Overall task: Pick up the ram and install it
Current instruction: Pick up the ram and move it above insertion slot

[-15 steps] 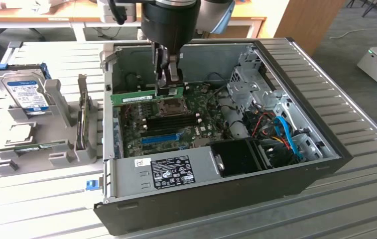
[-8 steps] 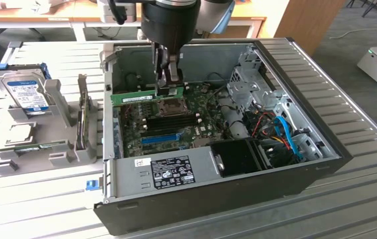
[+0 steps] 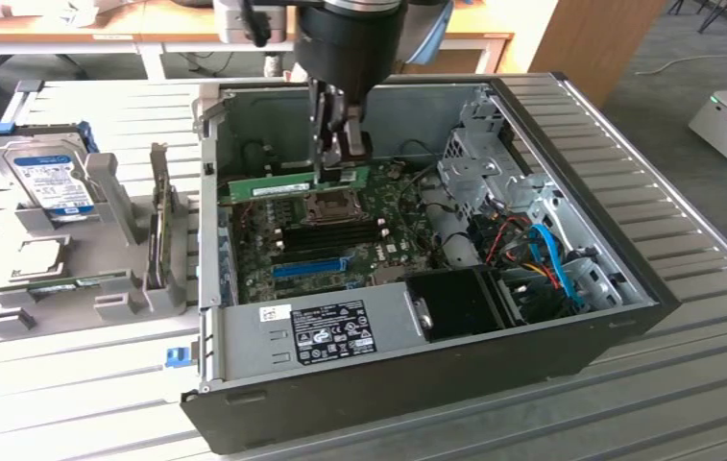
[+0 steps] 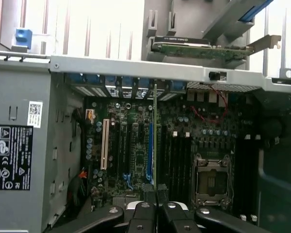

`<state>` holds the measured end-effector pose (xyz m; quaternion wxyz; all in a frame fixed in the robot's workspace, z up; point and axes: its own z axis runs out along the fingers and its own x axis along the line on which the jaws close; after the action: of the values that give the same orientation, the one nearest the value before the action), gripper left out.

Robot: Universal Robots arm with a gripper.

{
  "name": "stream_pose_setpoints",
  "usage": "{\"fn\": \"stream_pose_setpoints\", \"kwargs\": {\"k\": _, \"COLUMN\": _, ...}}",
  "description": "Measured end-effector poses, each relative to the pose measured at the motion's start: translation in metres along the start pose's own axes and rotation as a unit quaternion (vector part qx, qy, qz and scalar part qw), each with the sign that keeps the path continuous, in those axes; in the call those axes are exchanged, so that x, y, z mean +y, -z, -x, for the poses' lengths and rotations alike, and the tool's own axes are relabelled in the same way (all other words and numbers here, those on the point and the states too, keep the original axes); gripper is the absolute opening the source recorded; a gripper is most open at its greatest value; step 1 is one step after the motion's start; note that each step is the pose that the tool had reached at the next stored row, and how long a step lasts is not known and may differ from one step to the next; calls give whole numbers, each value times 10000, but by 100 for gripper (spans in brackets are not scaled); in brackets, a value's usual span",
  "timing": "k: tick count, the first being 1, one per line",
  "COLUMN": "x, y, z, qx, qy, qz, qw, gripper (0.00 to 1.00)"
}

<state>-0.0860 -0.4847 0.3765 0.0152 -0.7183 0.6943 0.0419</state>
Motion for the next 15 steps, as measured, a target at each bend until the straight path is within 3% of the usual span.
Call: {"fn": "stream_pose_setpoints", "kwargs": {"k": 15, "x": -328, "y": 13, "z": -11, "qx": 0, "qy": 0, "qz": 3, "qw": 10000, "gripper": 13}}
